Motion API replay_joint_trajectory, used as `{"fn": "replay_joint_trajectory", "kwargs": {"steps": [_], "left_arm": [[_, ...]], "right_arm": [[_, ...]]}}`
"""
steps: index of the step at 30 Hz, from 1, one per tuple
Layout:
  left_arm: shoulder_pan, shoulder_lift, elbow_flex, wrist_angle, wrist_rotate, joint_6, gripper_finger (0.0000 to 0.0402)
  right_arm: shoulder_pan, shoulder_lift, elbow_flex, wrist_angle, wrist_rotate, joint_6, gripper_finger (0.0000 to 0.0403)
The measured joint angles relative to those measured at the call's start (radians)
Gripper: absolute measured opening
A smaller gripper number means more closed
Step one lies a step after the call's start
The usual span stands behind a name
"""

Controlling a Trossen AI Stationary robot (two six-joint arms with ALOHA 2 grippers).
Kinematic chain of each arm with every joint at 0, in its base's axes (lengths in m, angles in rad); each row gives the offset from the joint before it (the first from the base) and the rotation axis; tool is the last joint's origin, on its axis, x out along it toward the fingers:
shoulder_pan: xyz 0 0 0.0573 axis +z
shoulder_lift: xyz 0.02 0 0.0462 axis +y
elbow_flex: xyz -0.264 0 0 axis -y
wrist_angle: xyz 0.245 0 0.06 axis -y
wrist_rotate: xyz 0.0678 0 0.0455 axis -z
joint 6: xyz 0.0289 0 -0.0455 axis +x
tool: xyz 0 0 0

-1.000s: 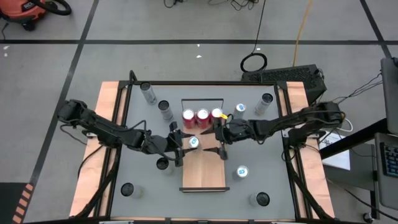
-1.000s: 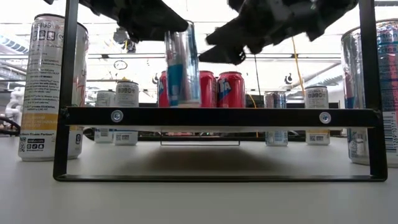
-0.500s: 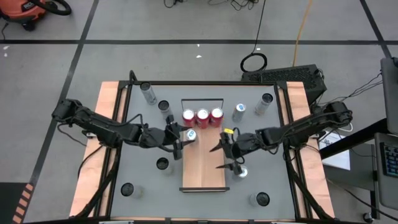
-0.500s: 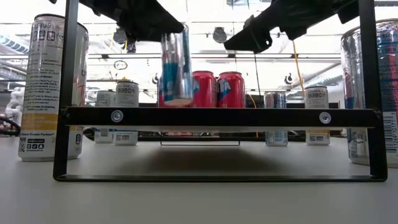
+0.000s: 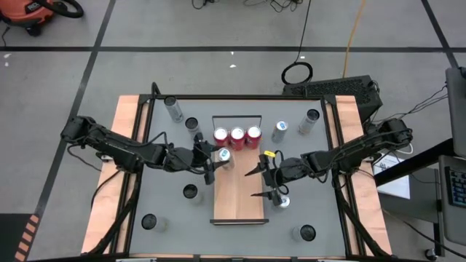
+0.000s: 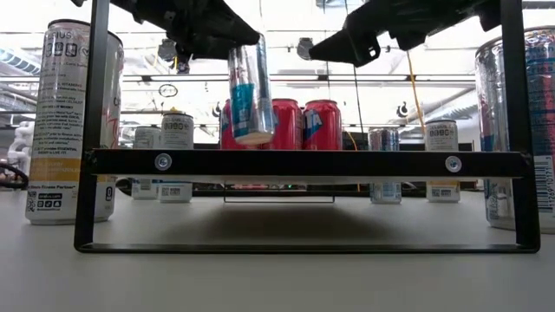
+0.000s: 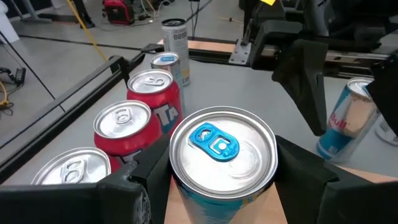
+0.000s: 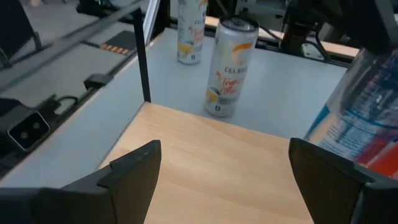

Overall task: Place canned beverage on shelf
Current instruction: Put the middle blue soda can on the shelf

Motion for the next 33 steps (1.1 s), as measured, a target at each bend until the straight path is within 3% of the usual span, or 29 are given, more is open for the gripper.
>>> {"fn": "replay_joint_trajectory", "kwargs": {"steps": [9,25,33], "left_arm": [[0.000,0.000,0.000,-0.029,-0.010,0.006,0.0215],[0.046,0.000,0.001,-0.130,0.018,0.027,0.0216],[0.069,0.021,-0.004,-0.131,0.039,0.027,0.0234]], "right_arm": [[0.000,0.000,0.000,0.017,0.051,-0.001,0.0318],[0.001,0.000,0.000,0.001,0.045,-0.026,0.0318],[0.001,0.000,0.000,0.001,0.044,-0.032,0.0318]]}}
